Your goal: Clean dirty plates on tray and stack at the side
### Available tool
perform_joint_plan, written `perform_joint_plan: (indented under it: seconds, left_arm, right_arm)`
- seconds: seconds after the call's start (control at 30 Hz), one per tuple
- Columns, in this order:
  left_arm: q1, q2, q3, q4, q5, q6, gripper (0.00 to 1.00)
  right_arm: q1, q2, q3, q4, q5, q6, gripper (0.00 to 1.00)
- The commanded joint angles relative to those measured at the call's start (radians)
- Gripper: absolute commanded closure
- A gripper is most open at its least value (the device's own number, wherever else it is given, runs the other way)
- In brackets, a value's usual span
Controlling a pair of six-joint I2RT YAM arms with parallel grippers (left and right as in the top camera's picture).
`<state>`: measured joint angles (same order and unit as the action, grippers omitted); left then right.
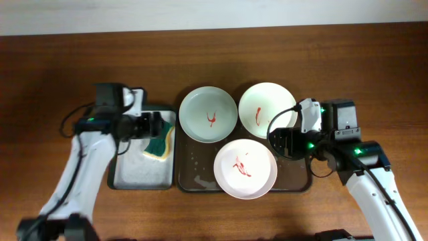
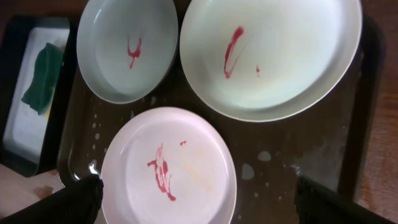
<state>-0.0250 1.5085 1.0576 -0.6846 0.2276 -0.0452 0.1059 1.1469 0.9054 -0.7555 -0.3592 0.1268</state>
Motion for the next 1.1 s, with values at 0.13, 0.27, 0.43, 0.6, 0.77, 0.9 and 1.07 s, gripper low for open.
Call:
perform_joint_plan:
  seconds: [0.13, 0.27, 0.43, 0.6, 0.77, 0.9, 1.07]
  left_arm:
    - [-0.156, 0.243, 0.014, -0.004, -0.301, -0.045, 0.28]
    - [-0.156, 0.265, 0.010, -0.004, -0.300, -0.064, 0.35]
    - [-0.156, 0.266, 0.006, -0.017, -0.299, -0.067, 1.00]
    - [-0.154, 0.219, 0.053, -0.110, -0.299, -0.097, 1.00]
    - [-0.156, 0.089, 0.088, -0.167, -0.167, -0.130, 1.00]
    - [-0.156, 0.092, 0.087, -0.276, -0.132, -0.205, 1.00]
    - [-0.157, 0.092, 0.087, -0.278, -0.055, -0.205, 1.00]
  right_arm:
    - [0.007, 0.005, 0.017, -0.004, -0.015, -0.010, 0.01]
    - [0.007, 0.005, 0.017, -0.011, -0.014, -0.010, 0.01]
    - [0.007, 0.005, 0.016, -0.036, -0.015, -0.010, 0.01]
    - [0.007, 0.054, 0.014, -0.122, -0.015, -0.014, 0.00]
    - [0.007, 0.263, 0.014, -0.130, -0.038, -0.014, 0.40]
    - [0.007, 0.467, 0.014, -0.106, -0.037, -0.014, 0.73]
    - [0.048, 0.591, 0.014, -0.073, -0.105, -0.013, 0.96]
